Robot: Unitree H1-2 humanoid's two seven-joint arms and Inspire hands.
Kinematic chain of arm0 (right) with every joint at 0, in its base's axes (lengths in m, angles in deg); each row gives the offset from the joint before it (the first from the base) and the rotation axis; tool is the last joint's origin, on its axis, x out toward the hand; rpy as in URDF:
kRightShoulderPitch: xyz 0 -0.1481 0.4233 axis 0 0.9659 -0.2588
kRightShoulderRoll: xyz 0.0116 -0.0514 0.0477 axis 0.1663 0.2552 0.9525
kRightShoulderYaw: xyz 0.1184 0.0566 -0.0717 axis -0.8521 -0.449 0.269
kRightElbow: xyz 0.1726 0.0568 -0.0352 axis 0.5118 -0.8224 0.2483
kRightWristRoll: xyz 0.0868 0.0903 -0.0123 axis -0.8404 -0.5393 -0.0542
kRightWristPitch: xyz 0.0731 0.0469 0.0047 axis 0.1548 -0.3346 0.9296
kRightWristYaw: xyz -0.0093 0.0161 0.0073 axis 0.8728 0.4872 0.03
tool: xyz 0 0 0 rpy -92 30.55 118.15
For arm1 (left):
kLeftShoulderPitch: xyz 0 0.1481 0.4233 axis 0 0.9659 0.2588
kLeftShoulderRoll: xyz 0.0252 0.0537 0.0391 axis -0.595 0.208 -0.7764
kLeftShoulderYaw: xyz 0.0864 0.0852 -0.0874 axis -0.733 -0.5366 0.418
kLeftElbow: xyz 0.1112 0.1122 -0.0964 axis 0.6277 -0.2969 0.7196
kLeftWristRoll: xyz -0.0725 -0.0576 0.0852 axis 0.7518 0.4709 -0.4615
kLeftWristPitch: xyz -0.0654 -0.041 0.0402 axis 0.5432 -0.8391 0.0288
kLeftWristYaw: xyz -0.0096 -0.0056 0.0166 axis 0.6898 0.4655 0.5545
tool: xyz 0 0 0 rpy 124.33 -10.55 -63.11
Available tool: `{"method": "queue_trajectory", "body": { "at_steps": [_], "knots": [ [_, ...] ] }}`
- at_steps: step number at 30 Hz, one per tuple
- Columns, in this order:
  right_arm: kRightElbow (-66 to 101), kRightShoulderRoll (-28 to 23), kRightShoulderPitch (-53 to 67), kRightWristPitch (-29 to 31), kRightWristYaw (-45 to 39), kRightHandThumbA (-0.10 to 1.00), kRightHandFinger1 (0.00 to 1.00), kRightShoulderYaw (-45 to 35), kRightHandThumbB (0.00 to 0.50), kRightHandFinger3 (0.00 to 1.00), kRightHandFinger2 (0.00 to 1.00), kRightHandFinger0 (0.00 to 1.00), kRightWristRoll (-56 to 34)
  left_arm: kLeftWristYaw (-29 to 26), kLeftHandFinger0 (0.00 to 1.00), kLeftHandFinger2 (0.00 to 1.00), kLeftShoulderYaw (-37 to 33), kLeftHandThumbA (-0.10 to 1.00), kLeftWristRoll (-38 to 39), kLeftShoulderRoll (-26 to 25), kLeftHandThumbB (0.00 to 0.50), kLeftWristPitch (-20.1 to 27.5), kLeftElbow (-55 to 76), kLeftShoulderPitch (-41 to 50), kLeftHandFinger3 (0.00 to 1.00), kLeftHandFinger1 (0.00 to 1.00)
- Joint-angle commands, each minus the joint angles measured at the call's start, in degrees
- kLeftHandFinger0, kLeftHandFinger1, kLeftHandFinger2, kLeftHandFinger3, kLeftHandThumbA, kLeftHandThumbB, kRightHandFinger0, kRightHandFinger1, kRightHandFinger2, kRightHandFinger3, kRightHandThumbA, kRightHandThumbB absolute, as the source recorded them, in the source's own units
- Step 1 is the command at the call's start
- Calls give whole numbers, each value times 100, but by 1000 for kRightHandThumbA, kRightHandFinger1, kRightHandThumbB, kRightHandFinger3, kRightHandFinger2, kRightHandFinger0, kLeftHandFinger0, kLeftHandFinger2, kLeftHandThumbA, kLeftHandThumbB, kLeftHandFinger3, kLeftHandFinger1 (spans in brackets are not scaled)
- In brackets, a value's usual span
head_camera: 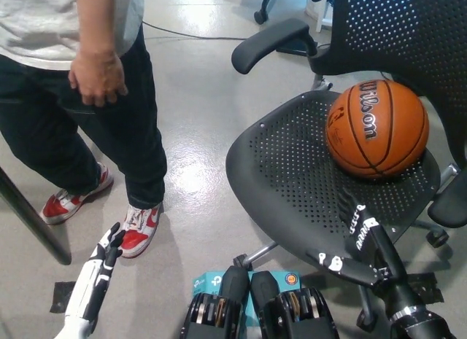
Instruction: The robot grabs the basketball from a person using both hands and then drops it on the black chair in the front
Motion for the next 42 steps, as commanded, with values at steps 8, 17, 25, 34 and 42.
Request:
{"method": "queue_trajectory", "body": {
  "at_steps": [8, 17, 25, 34, 42],
  "knots": [
    [29, 37, -47, 276, -23, 1000, 1000, -93, 197, 1000, 1000, 1000, 271, -102, 1000, 1000, 59, 1000, -88, -57, 200, 144, 196, -6, 1000, 1000],
    [-50, 57, -66, 328, -57, 1000, 1000, -142, 164, 1000, 1000, 1000, 333, -84, 1000, 1000, 40, 1000, -140, -86, 183, 217, 138, -38, 1000, 1000],
    [30, 74, 38, 281, -51, 1000, 1000, -161, 155, 1000, 1000, 1000, 374, -95, 1000, 1000, 30, 1000, -181, -84, 182, 243, 159, 37, 1000, 1000],
    [137, 40, 308, 327, -70, 1000, 1000, -144, 158, 1000, 1000, 1000, 440, -195, 1000, 1000, -10, 1000, -340, -23, 180, 437, 179, 248, 1000, 1000],
    [82, -15, 339, 463, -153, 1000, 1000, -218, 142, 1000, 1000, 1000, 375, -7, 1000, 1000, -89, 1000, -198, -3, 212, 112, 217, 200, 1000, 1000]
  ]
}}
